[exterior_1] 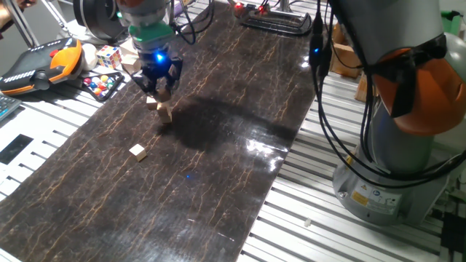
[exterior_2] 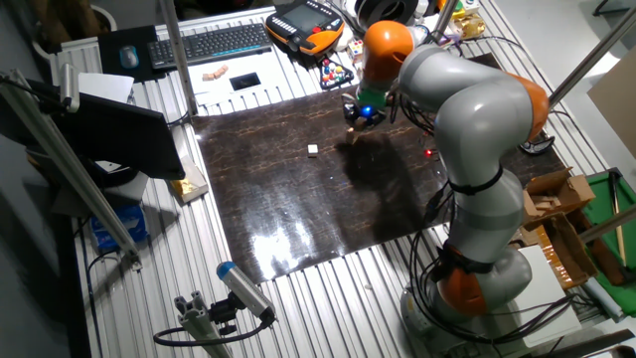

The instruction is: Stack the blocks in a vertical line of five

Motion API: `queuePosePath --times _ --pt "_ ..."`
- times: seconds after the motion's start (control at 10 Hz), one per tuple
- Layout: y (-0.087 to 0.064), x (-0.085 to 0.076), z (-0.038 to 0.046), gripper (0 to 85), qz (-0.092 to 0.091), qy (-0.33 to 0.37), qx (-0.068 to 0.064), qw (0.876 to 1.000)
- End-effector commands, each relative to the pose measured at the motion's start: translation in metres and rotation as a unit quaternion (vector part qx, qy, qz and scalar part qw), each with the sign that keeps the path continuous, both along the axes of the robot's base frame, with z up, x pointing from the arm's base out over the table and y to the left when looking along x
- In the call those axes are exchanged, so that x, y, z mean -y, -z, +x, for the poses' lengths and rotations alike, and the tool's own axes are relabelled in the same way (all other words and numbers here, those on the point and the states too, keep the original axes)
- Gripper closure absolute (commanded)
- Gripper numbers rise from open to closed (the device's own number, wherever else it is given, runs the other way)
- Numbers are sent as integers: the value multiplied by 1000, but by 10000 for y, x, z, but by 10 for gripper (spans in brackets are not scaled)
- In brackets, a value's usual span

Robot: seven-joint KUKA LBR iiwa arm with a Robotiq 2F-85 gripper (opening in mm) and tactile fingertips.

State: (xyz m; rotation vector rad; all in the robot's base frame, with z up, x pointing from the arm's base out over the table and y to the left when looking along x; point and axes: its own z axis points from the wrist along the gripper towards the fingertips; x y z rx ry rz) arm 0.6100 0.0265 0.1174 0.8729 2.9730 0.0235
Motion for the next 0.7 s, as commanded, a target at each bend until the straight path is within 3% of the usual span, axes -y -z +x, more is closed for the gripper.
queuePosePath --times 0.0,0.6 --pt "16 -3 15 840 0 36 1 999" --pt "74 -24 50 840 -5 114 12 993"
